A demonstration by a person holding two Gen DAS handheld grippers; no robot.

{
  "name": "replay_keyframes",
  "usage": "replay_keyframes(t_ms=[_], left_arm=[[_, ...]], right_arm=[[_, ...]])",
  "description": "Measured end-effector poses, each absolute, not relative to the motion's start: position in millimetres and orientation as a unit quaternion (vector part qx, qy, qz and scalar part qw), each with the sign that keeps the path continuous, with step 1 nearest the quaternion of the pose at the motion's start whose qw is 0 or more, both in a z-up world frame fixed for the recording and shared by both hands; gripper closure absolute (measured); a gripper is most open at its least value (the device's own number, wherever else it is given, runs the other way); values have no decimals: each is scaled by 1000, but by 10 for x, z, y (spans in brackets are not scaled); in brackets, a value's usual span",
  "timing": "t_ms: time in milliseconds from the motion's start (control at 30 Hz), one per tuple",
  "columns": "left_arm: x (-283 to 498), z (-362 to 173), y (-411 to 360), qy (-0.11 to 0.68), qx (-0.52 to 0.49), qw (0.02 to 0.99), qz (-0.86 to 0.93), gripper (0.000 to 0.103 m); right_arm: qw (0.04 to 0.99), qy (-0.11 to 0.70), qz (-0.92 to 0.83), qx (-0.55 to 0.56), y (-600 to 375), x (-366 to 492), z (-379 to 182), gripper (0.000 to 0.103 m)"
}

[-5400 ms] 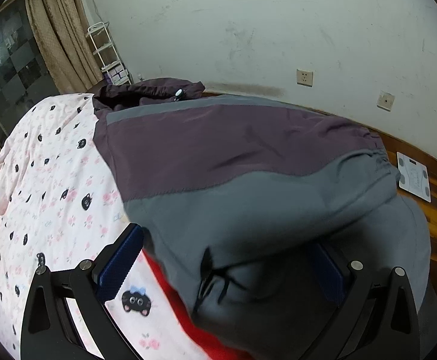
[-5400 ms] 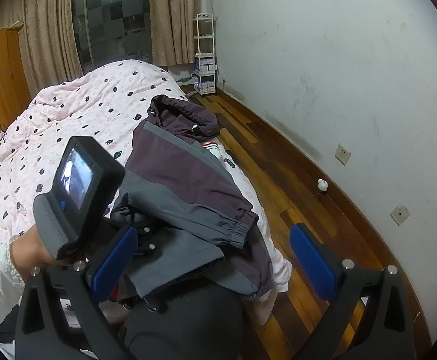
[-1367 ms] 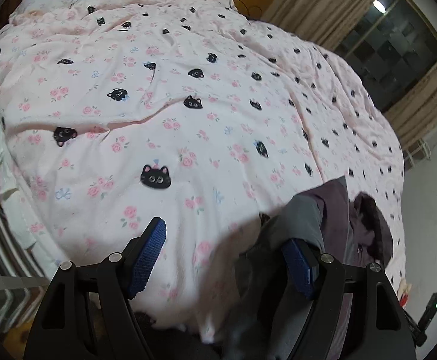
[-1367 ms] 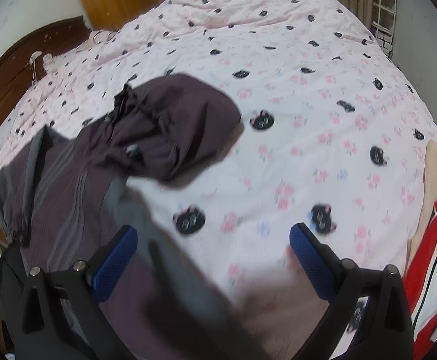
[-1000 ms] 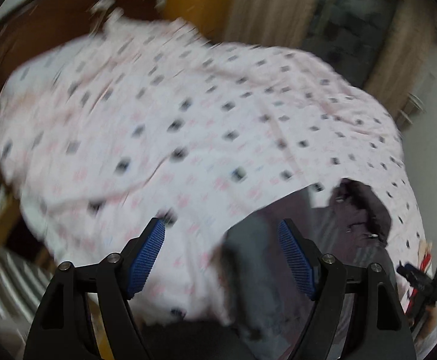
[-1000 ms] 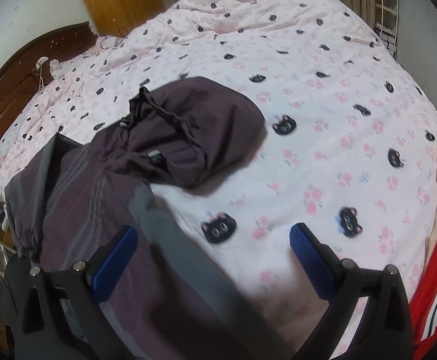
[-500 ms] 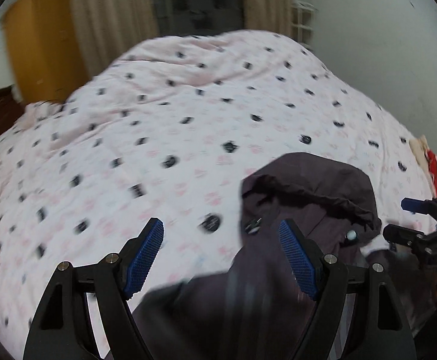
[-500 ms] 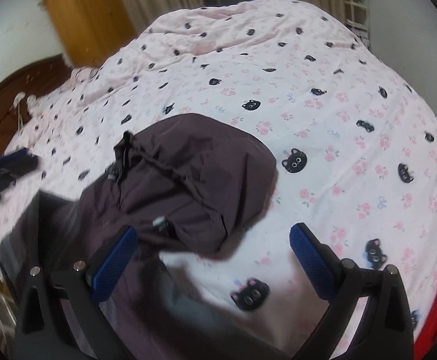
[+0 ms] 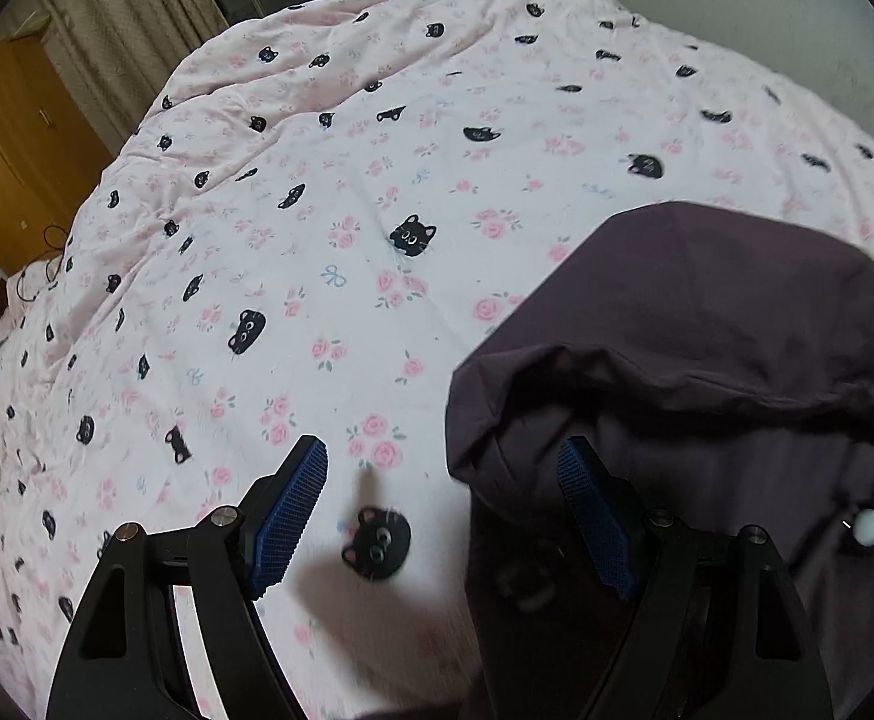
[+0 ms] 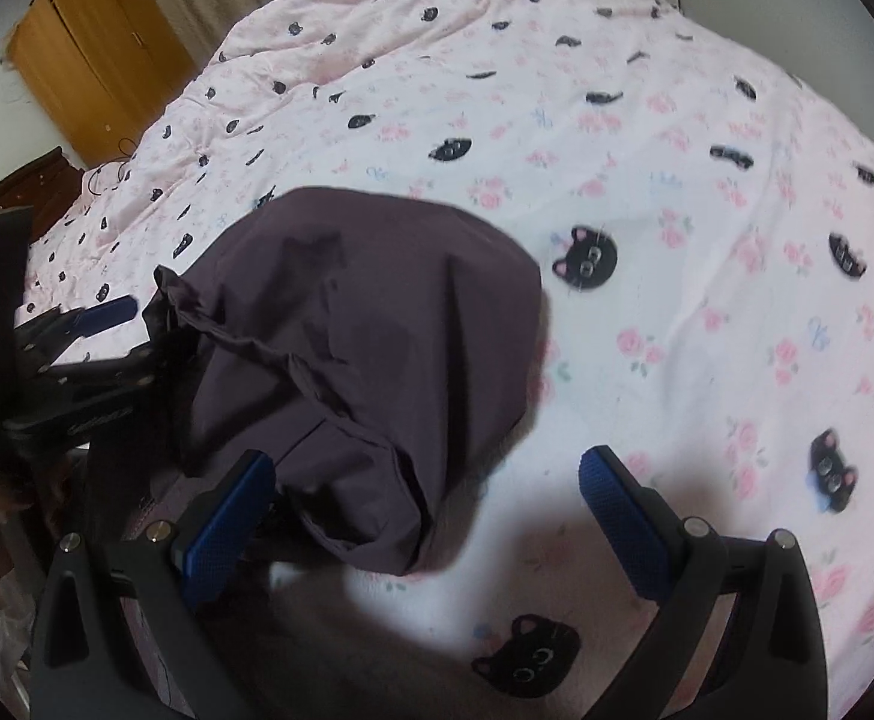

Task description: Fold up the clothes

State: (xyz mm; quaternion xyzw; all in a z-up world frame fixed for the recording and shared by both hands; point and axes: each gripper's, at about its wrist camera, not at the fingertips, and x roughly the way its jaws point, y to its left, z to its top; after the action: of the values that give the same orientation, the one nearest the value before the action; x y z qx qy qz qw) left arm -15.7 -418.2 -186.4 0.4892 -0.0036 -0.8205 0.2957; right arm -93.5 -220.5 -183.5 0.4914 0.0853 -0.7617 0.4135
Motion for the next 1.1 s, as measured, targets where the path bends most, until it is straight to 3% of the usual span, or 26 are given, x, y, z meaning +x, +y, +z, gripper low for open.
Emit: replay_keyframes(t_ms=[233,533,600,667,767,867,1100], left_arm=[[-203,-1937,-4271,-30,482,337,-808,27],[7,-1753,-4475,9,433,364,-824,26],[16,-1746,-4479,12,432,357,-829,31],[-10,-1738,-4454,17,435,345,-831,60],[-48,-1727,-4417,24,441,327,-835,84],[-66,-1635,-4373,20,431,340,-835,89],[58,-1222,-4523,27,366,406,-837,89]], right_arm=[[359,132,-796,469,-2288,-992,-1974,0],[333,159,-827,425,-2358,-1211,-1890,3],[348,164,-821,421,-2396,-1221,-1843,18],[364,169,-816,417,-2433,-1232,-1796,46],[387,176,-807,411,-2490,-1247,-1725,65],[398,177,-807,398,-2569,-1242,-1608,76],[419,186,-822,338,-2939,-1289,-1143,79]])
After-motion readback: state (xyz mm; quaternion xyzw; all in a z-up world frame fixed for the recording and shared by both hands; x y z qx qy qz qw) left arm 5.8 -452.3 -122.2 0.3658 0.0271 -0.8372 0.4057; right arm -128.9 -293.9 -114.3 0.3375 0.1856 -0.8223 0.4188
